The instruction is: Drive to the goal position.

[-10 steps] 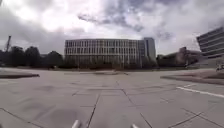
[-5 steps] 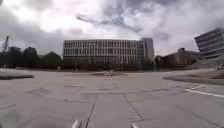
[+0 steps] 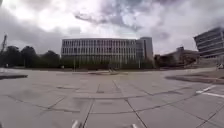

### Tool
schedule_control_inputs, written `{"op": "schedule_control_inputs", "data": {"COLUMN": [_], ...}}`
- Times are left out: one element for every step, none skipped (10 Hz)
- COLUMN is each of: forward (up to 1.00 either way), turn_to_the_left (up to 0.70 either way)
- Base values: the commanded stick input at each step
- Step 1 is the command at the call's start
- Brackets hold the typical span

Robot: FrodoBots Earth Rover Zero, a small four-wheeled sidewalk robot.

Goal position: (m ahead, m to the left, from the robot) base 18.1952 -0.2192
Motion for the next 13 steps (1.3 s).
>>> {"op": "schedule_control_inputs", "data": {"forward": [1.00, 1.00, 1.00, 1.00, 1.00, 1.00, 1.00, 1.00, 1.00, 1.00, 1.00, 1.00, 1.00], "turn_to_the_left": [-0.05, -0.20, -0.13, 0.00, -0.12, -0.26, -0.29, -0.30, -0.25, -0.13, 0.00, 0.00, 0.00]}}
